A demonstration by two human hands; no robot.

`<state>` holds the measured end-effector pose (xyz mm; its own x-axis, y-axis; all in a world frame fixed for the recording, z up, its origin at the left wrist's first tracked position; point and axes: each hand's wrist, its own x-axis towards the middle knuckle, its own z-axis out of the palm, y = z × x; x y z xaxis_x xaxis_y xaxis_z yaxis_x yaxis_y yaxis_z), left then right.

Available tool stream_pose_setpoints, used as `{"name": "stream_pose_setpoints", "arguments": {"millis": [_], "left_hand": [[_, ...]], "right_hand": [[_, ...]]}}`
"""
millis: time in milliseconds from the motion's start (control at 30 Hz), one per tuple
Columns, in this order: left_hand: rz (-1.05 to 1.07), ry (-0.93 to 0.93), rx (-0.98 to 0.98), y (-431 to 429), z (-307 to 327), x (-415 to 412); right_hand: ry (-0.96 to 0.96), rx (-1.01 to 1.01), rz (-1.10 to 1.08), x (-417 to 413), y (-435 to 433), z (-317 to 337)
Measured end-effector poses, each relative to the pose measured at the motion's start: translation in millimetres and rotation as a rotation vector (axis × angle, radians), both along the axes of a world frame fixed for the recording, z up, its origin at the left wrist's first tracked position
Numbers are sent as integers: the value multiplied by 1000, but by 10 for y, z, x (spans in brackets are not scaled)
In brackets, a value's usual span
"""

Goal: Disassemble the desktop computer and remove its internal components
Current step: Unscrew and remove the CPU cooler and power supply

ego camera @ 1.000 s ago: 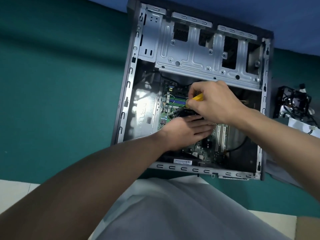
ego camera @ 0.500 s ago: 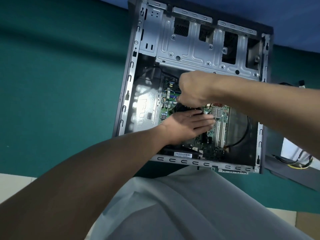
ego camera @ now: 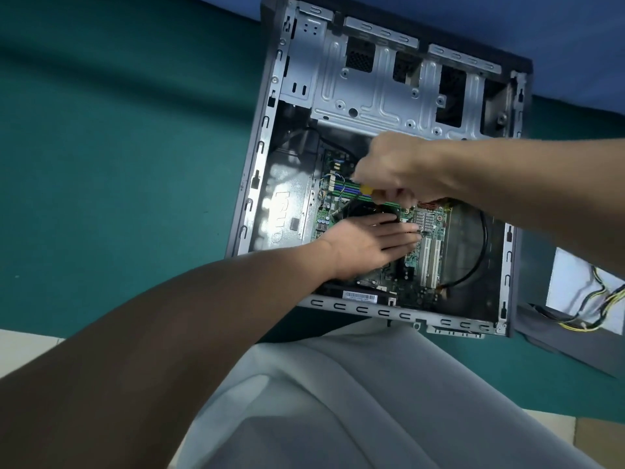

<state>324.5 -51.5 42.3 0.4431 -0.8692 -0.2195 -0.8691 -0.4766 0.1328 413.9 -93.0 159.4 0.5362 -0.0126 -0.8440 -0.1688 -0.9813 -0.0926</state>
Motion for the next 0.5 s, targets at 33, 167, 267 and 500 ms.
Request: {"name": "stream_pose_setpoints", "arguments": {"millis": [33,167,267,500], "left_hand": [[11,5,-9,-9,-14,-15],[17,-3,-15,-6,-11,-14],[-1,-37,22,-20,-15,-5],[3,66,35,-42,32,68]], "right_hand": [[150,42,-193,-2,12,18],[230,-20,-157,13,9,10],[-67,-110,608,-111,10,27],[-285,-135,1059,-60,3,82]]}}
